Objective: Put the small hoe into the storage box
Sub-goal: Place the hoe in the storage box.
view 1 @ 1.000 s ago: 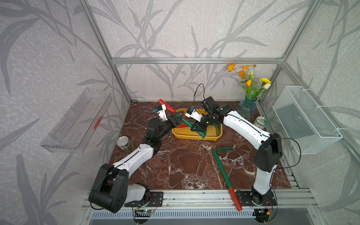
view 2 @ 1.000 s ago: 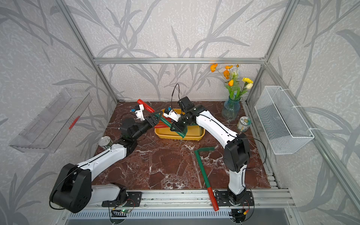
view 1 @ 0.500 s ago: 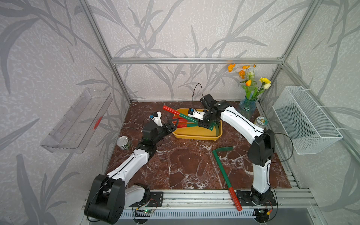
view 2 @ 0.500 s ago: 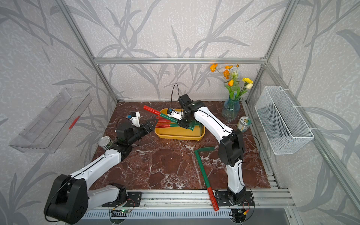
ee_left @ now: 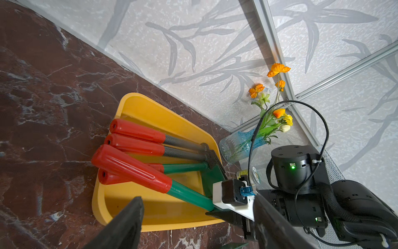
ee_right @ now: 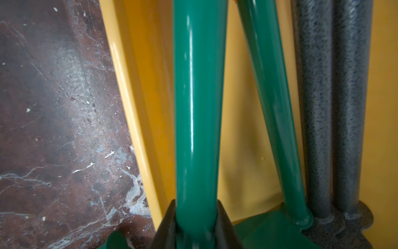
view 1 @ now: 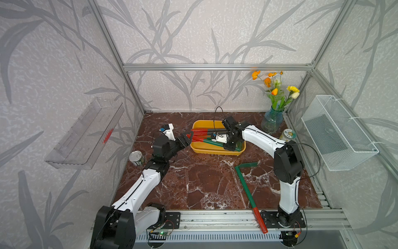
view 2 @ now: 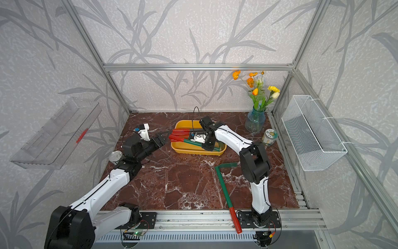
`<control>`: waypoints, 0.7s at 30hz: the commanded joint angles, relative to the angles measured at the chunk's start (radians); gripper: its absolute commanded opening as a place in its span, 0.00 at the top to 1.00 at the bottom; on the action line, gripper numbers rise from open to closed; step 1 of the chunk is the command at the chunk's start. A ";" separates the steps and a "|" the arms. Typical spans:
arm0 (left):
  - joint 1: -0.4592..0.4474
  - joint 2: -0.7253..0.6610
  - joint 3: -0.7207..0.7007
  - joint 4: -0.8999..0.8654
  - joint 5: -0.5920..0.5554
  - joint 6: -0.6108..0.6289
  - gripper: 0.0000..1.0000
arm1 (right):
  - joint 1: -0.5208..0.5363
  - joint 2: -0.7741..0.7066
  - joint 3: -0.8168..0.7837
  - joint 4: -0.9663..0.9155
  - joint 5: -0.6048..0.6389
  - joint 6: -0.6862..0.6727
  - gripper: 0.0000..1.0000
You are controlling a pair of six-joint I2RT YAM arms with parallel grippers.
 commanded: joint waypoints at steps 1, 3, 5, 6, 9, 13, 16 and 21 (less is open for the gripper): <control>0.008 -0.018 -0.001 -0.011 -0.004 0.012 0.22 | -0.013 -0.041 -0.032 0.067 -0.009 -0.019 1.00; 0.010 -0.018 -0.002 -0.012 -0.002 0.012 0.22 | -0.022 -0.030 -0.021 0.070 -0.025 -0.023 1.00; 0.011 -0.023 0.002 -0.020 -0.003 0.014 0.22 | -0.032 -0.022 -0.013 0.079 -0.037 -0.027 1.00; 0.011 -0.024 0.002 -0.021 -0.002 0.015 0.22 | -0.036 -0.017 -0.006 0.072 -0.048 -0.027 1.00; 0.013 -0.034 0.004 -0.038 -0.011 0.024 0.22 | -0.039 -0.004 -0.008 0.073 -0.055 -0.038 1.00; 0.015 -0.027 0.004 -0.036 -0.008 0.023 0.22 | -0.038 0.014 -0.011 0.081 -0.059 -0.051 1.00; 0.016 -0.027 0.004 -0.037 -0.012 0.024 0.22 | -0.038 0.024 -0.016 0.084 -0.060 -0.059 0.96; 0.016 -0.030 -0.001 -0.040 -0.014 0.024 0.22 | -0.037 0.036 -0.037 0.098 -0.054 -0.067 0.83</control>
